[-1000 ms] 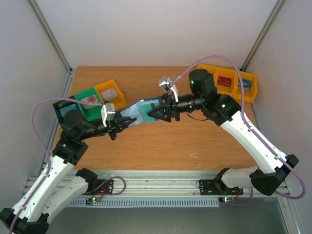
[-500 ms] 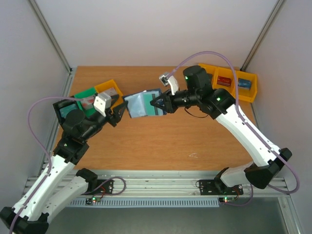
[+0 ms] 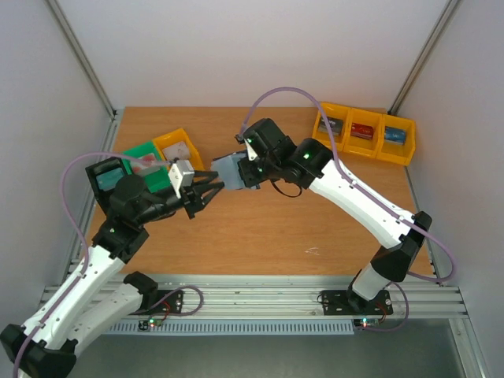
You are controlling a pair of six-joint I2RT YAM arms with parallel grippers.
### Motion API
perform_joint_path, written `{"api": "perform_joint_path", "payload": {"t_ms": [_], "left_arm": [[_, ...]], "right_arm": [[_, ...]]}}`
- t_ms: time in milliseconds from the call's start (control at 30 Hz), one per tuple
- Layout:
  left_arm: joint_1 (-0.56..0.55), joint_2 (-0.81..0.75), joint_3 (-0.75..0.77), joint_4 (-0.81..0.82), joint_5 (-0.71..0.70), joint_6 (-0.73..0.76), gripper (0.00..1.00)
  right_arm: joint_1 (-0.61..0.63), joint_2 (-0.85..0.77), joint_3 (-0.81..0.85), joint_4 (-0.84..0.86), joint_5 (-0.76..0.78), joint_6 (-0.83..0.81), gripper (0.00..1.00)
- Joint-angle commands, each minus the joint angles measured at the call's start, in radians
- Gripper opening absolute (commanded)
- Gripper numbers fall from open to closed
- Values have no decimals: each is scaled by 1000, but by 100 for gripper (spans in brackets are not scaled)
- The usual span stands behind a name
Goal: Take the credit cards out of the card holder
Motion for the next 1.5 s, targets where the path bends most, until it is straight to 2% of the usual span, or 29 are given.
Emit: {"api": "perform_joint_path", "payload": {"t_ms": [0, 233, 367, 600, 967, 1167, 1233, 1300, 1467], "left_arm": [[-55, 28, -2, 36, 228, -49, 33], [-58, 16, -38, 52, 94, -124, 29], [-52, 12, -51, 70, 124, -138, 30], [-38, 8, -53, 101, 97, -154, 34], [20, -1, -33, 146, 130, -207, 34], [21, 22, -10, 121, 239, -180, 34], [8, 27, 5, 86, 300, -92, 33], [-6, 29, 11, 76, 304, -36, 31], [-26, 47, 26, 107, 276, -60, 23]], "right_arm": [[12, -13, 23, 85, -171, -54, 1], [-40, -105, -94, 295, -555, -45, 1], [-72, -146, -146, 367, -686, -48, 1], [-78, -192, -162, 385, -848, -139, 2], [-90, -255, -158, 301, -911, -272, 3], [-91, -262, -154, 316, -963, -266, 3], [-91, -255, -156, 332, -973, -251, 3], [-91, -248, -157, 346, -975, -246, 3], [-90, -231, -158, 396, -980, -219, 2]]}}
